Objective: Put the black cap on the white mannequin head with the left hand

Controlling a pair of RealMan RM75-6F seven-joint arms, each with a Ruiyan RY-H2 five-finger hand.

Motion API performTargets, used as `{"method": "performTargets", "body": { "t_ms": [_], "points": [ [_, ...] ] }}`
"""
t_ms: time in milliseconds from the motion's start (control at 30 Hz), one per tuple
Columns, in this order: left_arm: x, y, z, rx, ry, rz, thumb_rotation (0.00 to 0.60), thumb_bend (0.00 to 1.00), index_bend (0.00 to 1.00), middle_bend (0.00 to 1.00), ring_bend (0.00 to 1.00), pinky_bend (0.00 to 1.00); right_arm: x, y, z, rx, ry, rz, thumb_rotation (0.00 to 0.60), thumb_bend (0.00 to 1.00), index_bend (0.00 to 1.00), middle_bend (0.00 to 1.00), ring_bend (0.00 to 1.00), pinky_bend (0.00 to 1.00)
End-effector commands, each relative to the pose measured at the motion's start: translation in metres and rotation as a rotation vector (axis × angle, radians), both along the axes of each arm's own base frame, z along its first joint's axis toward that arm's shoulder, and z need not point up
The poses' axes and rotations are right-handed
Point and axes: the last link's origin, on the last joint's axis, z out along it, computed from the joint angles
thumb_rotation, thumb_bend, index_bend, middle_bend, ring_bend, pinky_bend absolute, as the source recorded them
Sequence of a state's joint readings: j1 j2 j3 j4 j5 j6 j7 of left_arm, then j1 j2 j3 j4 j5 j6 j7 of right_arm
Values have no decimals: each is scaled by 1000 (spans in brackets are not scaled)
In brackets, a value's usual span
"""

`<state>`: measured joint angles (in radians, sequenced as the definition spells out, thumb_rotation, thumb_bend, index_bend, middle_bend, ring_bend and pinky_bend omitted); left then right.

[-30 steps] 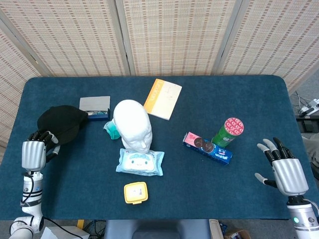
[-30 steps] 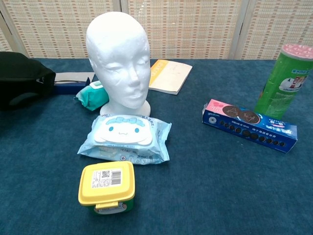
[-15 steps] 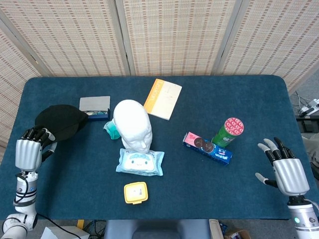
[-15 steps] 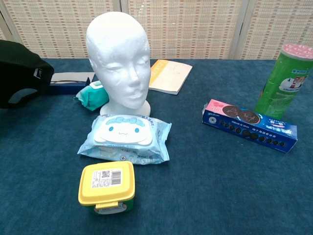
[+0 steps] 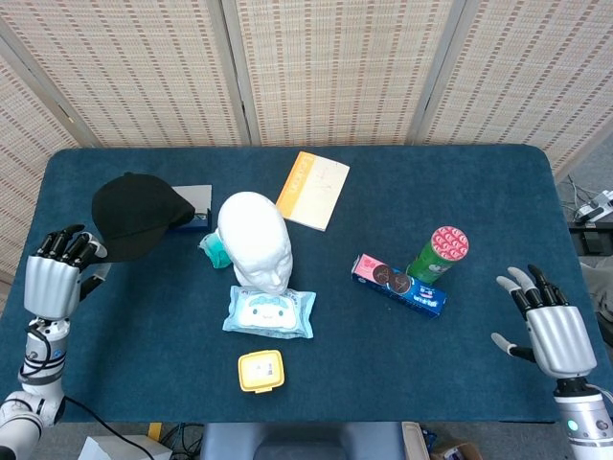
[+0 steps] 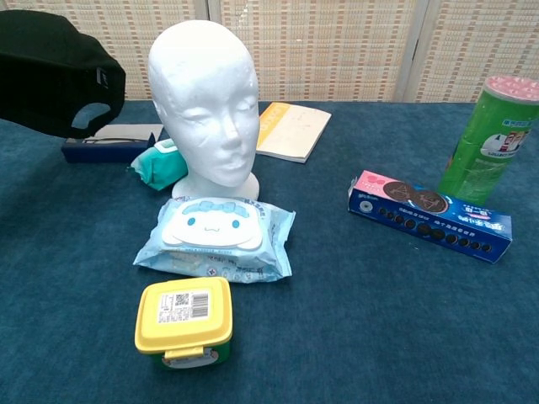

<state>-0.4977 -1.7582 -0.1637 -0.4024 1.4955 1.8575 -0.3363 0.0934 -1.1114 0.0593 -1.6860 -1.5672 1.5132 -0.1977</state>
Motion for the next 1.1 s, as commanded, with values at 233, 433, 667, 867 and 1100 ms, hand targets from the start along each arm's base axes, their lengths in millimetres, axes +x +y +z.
{"method": "performTargets", "body": {
  "t_ms": [233, 433, 667, 867, 1100],
  "points": [
    [34, 18, 12, 40, 24, -85, 600, 483, 702, 563, 338, 448, 0, 1, 2, -4, -8, 3, 600, 0, 212, 167, 73, 231],
    [57, 21, 13, 50, 28, -141, 600, 483, 699, 562, 339, 453, 0, 1, 4, -5, -12, 6, 600, 0, 212, 167, 73, 231],
    [94, 27, 12, 55, 22, -201, 600, 483, 697, 562, 339, 458, 0, 2, 5, -7, -16, 9, 600, 0, 212, 167, 73, 231],
    [130, 25, 4, 46, 14, -261, 600, 483, 696, 561, 338, 462, 0, 3, 7, -8, -22, 12, 600, 0, 212, 167, 73, 231],
    [166, 20, -15, 14, -28, -303, 600, 483, 696, 561, 338, 464, 0, 4, 9, -10, -31, 16, 600, 0, 212, 167, 73, 231]
  ]
}}
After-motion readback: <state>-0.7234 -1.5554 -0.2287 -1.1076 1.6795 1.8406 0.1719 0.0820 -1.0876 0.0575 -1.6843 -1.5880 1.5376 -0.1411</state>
